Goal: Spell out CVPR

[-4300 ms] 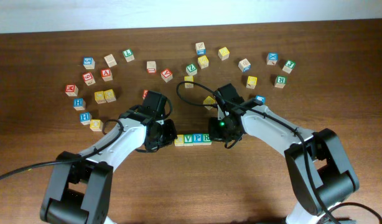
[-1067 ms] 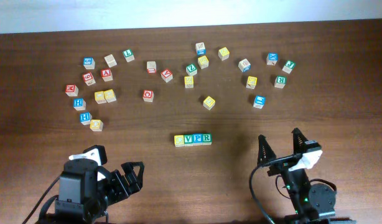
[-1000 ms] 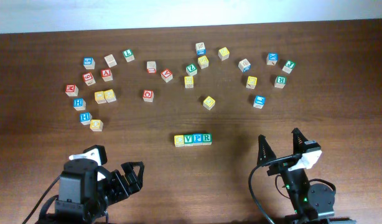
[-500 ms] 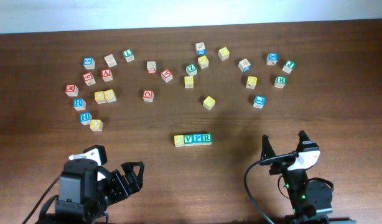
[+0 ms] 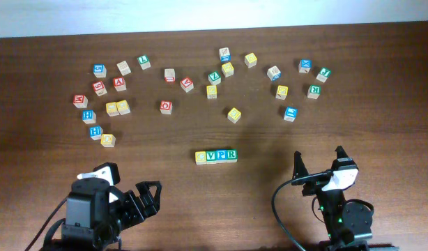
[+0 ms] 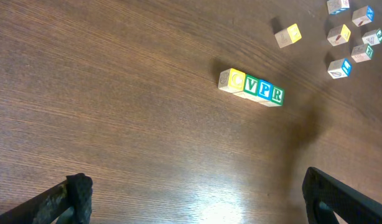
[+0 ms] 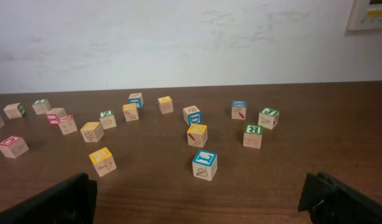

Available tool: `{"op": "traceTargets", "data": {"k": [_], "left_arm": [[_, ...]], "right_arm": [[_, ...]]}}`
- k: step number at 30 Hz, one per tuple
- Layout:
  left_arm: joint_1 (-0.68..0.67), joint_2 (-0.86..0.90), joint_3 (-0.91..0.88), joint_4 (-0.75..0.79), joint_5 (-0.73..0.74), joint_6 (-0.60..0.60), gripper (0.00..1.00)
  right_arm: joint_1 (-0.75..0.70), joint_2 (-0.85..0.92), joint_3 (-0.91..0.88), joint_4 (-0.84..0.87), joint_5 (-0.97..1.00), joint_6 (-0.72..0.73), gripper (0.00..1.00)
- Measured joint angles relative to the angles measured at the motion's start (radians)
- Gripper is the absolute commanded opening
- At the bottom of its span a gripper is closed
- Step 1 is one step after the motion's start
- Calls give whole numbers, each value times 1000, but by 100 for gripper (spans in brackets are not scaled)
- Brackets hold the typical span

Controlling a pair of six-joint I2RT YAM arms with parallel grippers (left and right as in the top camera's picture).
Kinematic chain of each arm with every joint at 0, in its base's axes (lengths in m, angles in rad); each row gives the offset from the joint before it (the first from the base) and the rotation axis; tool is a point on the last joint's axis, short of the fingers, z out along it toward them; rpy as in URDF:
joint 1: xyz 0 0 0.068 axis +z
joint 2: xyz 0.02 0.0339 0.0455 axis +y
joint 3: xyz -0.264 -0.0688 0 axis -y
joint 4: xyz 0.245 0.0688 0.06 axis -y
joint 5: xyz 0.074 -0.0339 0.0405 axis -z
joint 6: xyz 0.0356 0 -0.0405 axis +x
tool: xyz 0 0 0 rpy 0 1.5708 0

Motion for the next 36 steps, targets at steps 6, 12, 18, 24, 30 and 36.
{"op": "traceTargets", "data": {"k": [6,12,18,24,30,36], "left_arm": [[0,0,0,0,0,0,99],[0,0,0,0,0,0,99],[0,0,0,0,0,0,98],[0,0,0,-21,-1,0,99],[24,-42,-22,27,-42,13,98],[130,-367,-363,494,-32,277,98]], "right_arm": [[0,0,0,0,0,-4,98],[0,0,0,0,0,-5,98],[0,0,0,0,0,-4,98],[0,0,0,0,0,-4,98],[0,0,0,0,0,-8,98],[0,-2,0,0,0,-11,98]]}}
